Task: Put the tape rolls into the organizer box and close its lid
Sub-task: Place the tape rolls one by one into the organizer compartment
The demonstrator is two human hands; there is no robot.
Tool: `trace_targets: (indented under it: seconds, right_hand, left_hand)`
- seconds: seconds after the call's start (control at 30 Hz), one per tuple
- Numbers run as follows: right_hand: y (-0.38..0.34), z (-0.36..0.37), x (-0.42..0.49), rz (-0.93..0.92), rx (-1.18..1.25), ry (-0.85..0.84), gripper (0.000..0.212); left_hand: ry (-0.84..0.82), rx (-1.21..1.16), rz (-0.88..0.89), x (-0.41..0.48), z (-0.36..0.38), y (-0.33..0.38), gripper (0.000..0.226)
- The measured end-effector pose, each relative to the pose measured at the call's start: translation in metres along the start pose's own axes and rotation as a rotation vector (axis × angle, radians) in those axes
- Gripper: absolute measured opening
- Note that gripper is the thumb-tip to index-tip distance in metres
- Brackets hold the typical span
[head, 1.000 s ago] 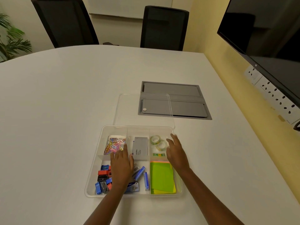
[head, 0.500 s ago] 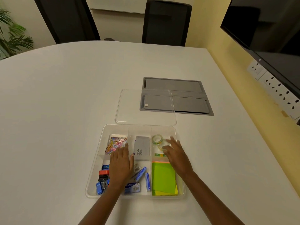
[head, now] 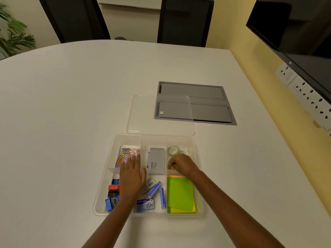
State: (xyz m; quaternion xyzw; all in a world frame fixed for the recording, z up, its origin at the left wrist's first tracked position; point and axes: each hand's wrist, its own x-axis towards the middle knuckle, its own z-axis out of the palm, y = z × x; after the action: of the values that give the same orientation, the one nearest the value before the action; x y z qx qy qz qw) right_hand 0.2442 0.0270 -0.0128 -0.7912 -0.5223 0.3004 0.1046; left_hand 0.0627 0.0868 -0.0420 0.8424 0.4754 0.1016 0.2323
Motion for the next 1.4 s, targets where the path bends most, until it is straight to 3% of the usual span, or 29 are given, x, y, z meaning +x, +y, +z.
trace_targets:
  seconds: [0.1,0.33,0.6,0.77,1.1,1.4]
  right_hand:
    - [0.003,-0.006,-0.001,-0.028,0.036,0.035,0.029]
    - [0.035,-0.033,-0.014,-0.002,-0.054,0.357,0.038]
    - [0.023,-0.037,-0.019,-0.102,-0.658,0.113,0.046]
    - [0.017,-0.041,-0.020,-0.122,-0.883,0.067,0.024]
    - [0.014,-0.036,-0.025,-0.170,-1.032,0.048,0.022]
    - [0.019,-0.039,-0.027,-0.164,-0.877,0.063,0.018]
  left_hand:
    - [-0.005,-0.014,-0.007,0.000,-0.001,0.001,0.064]
    - [0.031,-0.057,-0.001,-0.002,-0.004,0.004,0.062]
    - [0.033,-0.069,-0.008,-0.002,-0.005,0.004,0.061]
    - [0.028,-0.047,-0.015,-0.003,-0.005,0.002,0.060]
    - [0.028,-0.063,-0.030,-0.003,-0.005,0.003,0.059]
    - [0.020,-0.054,-0.029,-0.002,-0.006,0.003,0.057]
